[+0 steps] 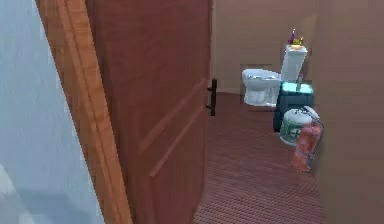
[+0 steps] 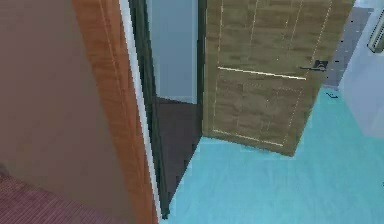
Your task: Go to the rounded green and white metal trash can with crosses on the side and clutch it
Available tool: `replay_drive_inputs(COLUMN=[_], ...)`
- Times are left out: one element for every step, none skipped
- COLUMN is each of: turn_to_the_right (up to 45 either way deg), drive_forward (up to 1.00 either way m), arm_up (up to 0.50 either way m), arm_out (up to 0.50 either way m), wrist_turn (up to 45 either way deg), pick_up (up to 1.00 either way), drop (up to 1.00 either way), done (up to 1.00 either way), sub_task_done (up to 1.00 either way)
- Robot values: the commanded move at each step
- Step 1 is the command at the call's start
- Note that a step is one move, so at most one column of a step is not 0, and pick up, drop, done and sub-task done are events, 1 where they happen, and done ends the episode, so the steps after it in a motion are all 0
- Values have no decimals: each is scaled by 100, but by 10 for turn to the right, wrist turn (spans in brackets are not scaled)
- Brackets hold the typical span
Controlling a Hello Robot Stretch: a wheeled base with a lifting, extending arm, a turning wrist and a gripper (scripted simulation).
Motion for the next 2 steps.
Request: replay_drive_inputs(turn_to_the_right=[180, 0], drive_forward=[0, 5], arm_up=[0, 0], arm_out=[0, 0], wrist_turn=[0, 0], pick_up=[0, 0], drop=[0, 0], done=[0, 0], sub_task_done=[0, 0])
